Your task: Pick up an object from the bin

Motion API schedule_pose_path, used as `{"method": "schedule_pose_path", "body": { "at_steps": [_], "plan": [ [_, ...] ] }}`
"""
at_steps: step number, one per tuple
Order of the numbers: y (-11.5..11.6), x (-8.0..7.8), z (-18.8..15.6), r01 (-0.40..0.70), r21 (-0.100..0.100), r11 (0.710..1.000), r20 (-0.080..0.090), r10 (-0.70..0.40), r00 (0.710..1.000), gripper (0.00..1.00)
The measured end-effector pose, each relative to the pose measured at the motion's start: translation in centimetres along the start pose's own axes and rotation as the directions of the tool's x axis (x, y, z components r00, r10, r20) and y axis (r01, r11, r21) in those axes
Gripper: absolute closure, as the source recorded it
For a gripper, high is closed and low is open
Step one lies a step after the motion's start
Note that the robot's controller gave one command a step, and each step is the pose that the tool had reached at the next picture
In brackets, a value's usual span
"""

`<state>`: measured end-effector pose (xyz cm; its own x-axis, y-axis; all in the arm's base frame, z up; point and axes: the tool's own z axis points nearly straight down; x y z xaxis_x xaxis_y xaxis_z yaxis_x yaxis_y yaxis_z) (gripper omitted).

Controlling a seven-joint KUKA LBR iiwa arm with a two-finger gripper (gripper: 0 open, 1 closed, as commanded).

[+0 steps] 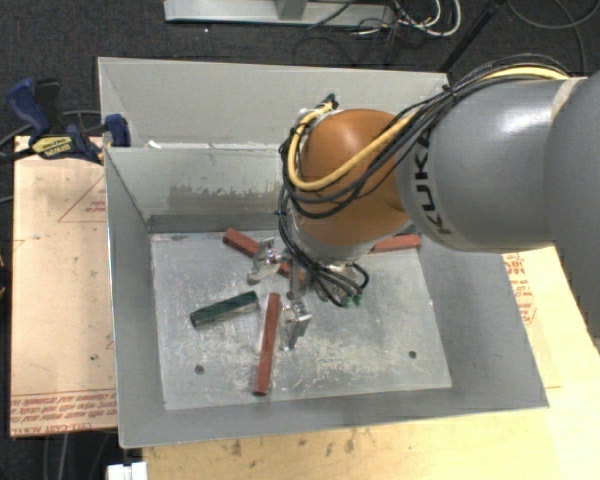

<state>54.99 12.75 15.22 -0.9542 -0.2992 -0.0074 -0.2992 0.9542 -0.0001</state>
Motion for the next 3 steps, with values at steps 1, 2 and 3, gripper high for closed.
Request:
{"method": "schedule_pose_path", "body": {
  "at_steps": [1, 2, 3],
  "plan": [
    [-0.2, 0.9, 5.0, 0.490, -0.004, 0.872, -0.005, -0.490, 0.872, 0.00],
    [0.9, -0.3, 7.8, 0.729, -0.004, 0.684, -0.007, -0.729, 0.684, 0.00],
    [1.6, 1.9, 7.6, 0.689, 0.010, 0.725, 0.012, -0.689, 0.725, 0.00]
  ]
}}
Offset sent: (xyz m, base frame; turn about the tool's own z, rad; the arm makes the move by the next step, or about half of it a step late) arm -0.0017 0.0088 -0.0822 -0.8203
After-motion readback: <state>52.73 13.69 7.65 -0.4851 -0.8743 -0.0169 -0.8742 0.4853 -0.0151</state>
